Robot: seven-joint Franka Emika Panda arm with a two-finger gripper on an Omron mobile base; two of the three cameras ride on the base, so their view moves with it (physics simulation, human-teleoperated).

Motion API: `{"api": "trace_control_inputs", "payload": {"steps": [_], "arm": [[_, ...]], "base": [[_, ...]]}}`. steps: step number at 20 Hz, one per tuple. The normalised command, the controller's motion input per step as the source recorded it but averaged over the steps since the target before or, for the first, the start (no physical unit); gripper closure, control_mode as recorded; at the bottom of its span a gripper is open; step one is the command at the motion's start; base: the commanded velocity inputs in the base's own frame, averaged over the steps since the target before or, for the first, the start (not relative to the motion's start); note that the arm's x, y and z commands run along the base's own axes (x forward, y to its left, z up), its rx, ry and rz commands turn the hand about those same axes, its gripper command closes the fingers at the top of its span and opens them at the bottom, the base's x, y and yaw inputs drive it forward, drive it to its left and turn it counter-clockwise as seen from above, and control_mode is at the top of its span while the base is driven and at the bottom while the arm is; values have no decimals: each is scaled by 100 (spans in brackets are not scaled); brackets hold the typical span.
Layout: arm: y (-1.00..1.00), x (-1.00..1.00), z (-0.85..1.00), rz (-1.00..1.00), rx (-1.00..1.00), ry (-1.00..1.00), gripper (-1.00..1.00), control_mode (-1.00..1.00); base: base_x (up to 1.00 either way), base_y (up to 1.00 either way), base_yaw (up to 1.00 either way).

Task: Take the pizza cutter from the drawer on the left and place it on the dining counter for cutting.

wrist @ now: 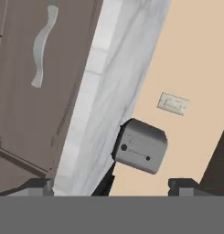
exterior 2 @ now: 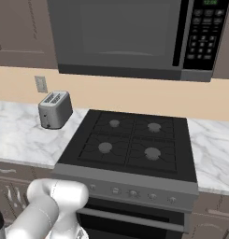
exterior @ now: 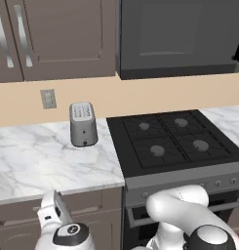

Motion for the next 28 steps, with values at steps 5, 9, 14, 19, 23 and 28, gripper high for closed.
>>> {"api": "trace_control_inputs", "payload": {"steps": [5,9,14,19,23,28], "arm": [[14,0,-74,18,-5,-24,-100,-100],[32,0,-56,10,0,-17,-100,-100],[40,1,-41,2,0,-14,-100,-100],[36,0,-34,0,11,-10,-100,-100],[25,0,-30,0,17,-11,-100,-100],[10,9,-10,0,16,-7,-100,-100]], "base": [[0,0,0],[0,0,0],[0,0,0],[0,0,0],[0,0,0],[0,0,0]]}}
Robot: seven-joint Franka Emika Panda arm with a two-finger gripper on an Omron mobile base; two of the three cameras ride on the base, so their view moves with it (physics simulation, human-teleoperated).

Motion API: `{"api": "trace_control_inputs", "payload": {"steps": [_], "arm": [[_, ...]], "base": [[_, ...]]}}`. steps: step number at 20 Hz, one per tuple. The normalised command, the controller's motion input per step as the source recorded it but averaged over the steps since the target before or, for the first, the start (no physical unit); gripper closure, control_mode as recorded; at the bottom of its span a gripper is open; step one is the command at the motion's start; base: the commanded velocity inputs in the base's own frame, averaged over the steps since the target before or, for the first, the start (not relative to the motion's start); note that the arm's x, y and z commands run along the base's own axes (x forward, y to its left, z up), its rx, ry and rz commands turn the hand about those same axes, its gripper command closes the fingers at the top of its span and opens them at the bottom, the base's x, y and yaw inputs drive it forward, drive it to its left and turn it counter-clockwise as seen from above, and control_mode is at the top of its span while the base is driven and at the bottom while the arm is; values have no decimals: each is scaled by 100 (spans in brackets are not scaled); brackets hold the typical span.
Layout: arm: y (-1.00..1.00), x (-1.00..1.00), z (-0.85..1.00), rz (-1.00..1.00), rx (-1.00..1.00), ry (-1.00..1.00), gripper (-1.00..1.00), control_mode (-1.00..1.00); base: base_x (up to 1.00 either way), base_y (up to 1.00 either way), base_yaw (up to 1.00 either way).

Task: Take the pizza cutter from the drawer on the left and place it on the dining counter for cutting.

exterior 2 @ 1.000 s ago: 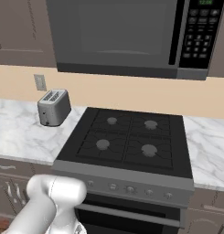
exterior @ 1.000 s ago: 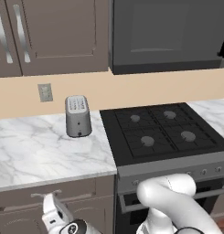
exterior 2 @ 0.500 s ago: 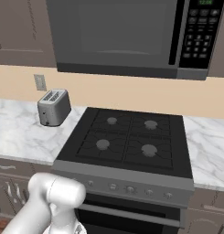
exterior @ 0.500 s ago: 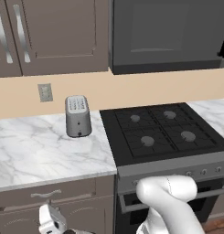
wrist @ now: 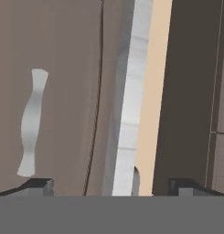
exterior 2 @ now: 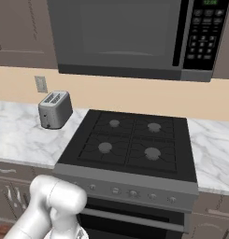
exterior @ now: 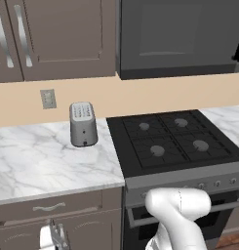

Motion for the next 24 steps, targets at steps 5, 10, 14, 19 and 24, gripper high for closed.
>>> {"api": "trace_control_inputs", "payload": {"steps": [5,10,14,19,24], "arm": [[0,23,0,0,9,0,-100,-100],[0,27,0,0,9,0,-100,-100],[0,29,0,0,4,0,-100,-100],[0,24,0,0,1,0,-100,-100],[1,20,-2,0,1,1,-100,-100]], "base": [[0,0,0],[0,0,0],[0,0,0],[0,0,0],[0,0,0]]}}
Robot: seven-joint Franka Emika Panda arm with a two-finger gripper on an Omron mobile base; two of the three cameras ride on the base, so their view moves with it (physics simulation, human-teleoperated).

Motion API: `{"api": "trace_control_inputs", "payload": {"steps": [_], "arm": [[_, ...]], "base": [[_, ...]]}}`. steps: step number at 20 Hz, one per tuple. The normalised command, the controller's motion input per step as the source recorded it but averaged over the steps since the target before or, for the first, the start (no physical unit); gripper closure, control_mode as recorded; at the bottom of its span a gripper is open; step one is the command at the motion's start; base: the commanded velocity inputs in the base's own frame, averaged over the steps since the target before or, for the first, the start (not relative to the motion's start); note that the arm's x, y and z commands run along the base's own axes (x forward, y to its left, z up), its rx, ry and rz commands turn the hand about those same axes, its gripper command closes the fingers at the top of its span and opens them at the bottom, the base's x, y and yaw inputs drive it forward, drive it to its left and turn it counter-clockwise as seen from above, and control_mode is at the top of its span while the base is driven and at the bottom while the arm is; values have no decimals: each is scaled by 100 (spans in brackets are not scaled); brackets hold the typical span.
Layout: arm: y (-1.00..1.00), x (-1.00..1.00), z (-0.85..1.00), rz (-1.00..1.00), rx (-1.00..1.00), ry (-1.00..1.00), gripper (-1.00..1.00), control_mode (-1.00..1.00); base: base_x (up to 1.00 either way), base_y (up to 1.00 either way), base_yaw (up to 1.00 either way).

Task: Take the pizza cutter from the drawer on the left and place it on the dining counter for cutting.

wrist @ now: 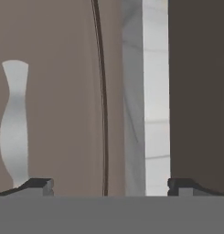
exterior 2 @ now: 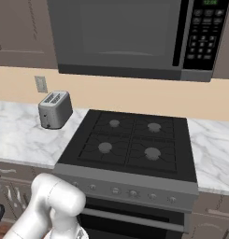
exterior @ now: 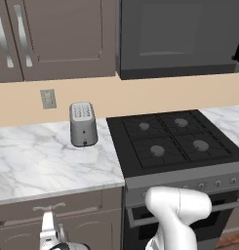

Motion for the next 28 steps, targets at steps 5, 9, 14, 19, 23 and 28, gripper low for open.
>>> {"api": "trace_control_inputs", "payload": {"steps": [5,9,14,19,23,28], "arm": [[6,8,-7,0,3,4,-100,-100],[13,1,-17,0,2,8,-100,-100],[13,0,-17,0,2,8,-100,-100],[0,1,0,0,3,4,-100,-100],[0,9,-7,0,0,1,-100,-100],[0,9,-17,0,0,0,-100,-100]], "base": [[0,0,0],[0,0,0],[0,0,0],[0,0,0],[0,0,0],[0,0,0]]}}
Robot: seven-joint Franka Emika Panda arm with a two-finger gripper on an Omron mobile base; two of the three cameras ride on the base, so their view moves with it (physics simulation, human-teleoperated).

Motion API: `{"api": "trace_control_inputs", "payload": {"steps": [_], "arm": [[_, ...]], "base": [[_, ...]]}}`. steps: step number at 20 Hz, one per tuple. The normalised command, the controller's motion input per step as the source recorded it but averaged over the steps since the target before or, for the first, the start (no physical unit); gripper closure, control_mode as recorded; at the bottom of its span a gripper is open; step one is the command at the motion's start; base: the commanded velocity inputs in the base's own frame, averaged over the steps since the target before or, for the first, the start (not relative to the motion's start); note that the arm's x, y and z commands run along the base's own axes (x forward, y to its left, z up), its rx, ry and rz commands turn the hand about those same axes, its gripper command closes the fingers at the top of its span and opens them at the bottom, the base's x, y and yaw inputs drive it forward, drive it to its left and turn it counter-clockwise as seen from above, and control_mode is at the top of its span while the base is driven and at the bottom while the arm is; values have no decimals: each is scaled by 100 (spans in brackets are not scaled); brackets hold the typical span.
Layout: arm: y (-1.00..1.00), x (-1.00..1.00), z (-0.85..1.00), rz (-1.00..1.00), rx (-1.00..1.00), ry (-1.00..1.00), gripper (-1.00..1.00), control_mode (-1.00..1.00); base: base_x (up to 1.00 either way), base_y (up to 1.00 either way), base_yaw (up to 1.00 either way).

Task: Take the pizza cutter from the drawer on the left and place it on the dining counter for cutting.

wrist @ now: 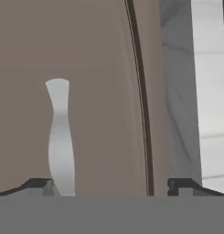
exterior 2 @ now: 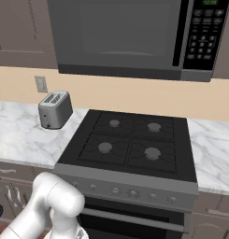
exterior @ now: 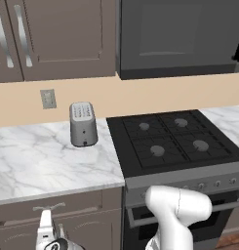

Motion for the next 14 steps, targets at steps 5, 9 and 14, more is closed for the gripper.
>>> {"api": "trace_control_inputs", "payload": {"steps": [5,9,14], "arm": [[0,18,-26,0,0,0,-100,-100],[0,17,-29,0,0,0,-100,-100],[0,16,-25,0,0,0,-100,-100]], "base": [[0,0,0],[0,0,0],[0,0,0]]}}
